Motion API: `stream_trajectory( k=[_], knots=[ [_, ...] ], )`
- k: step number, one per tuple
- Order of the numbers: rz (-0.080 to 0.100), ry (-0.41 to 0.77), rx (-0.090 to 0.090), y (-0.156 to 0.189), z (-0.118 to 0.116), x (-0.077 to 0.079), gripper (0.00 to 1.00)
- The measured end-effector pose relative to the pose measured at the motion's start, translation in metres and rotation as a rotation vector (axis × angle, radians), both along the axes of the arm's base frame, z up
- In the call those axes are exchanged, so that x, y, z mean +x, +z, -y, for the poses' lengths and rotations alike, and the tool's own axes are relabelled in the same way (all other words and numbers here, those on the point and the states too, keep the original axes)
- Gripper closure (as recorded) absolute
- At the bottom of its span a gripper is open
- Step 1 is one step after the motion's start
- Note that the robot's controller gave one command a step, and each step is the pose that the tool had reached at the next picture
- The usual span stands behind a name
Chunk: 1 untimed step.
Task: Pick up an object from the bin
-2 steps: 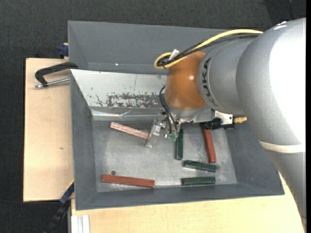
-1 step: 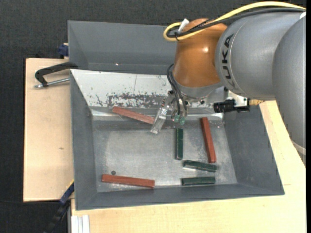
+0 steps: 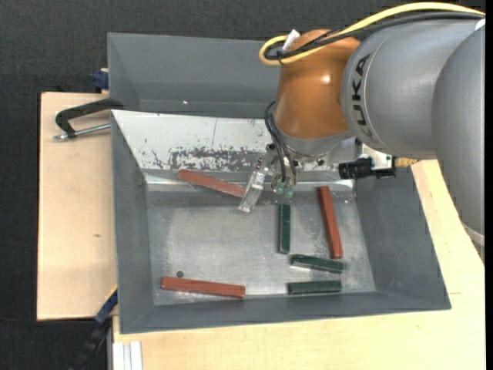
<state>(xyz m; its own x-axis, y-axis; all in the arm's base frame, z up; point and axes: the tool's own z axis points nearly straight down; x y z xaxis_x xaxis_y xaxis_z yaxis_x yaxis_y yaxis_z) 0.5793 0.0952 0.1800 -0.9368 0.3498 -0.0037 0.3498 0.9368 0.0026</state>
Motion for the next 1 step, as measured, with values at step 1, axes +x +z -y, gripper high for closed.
stream_trajectory(
  k=[1],
  knots=[
    [0.000,0.001,0.000,0.0001,0.0000,0.0000,1.00]
  ],
)
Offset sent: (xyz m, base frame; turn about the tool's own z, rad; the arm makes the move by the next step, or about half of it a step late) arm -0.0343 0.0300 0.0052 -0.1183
